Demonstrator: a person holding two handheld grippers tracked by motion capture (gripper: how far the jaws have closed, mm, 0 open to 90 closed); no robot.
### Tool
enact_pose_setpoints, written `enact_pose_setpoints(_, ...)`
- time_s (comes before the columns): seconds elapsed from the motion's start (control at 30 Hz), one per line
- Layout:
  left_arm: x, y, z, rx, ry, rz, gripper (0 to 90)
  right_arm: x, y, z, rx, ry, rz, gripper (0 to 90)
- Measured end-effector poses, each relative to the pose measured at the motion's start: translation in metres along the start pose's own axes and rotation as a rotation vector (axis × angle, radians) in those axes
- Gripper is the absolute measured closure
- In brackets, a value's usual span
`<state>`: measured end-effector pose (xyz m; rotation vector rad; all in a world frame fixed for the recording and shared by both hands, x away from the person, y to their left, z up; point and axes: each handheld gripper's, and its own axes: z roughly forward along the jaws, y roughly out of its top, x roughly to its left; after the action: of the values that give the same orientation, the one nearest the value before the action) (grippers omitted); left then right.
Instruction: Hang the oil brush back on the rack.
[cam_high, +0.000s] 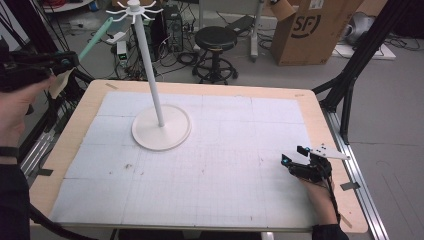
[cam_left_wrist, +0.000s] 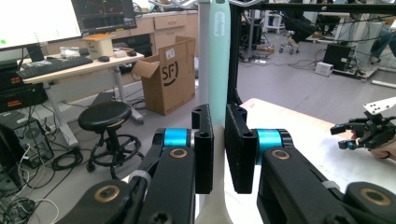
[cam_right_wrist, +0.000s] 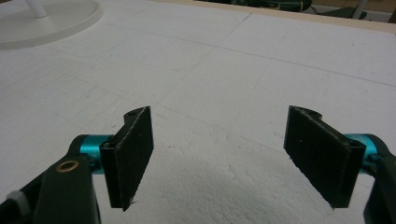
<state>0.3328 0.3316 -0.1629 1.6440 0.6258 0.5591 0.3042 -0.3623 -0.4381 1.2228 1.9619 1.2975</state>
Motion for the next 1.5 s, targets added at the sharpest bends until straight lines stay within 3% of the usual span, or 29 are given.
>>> enact_pose_setpoints(1.03,-0.003,0.001,0.010,0.007,-0.007,0.015,82.3,0.000,0.000,0.000,0.000,0.000,-0.004,23.5)
enact_pose_setpoints(1.5,-0.002,-0.003,0.017,0.025,-0.007,-0.001,81.8,0.000,0.000,0.000,0.004,-0.002,-0.001,23.5)
